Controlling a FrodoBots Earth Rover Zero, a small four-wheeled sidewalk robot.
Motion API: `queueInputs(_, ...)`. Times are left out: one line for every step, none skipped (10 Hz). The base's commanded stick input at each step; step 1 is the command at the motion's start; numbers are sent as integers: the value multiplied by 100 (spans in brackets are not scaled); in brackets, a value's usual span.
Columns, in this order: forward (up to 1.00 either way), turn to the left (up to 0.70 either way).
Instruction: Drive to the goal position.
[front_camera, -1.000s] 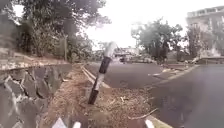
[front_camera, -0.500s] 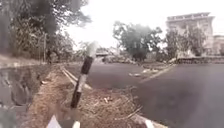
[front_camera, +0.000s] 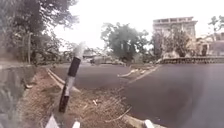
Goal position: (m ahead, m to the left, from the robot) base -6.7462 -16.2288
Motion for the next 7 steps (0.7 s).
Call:
queueInputs(0,-50)
queueInputs(0,-50)
queueInputs(0,-50)
queueInputs(0,-50)
queueInputs(0,-50)
queueInputs(0,-50)
queueInputs(0,-50)
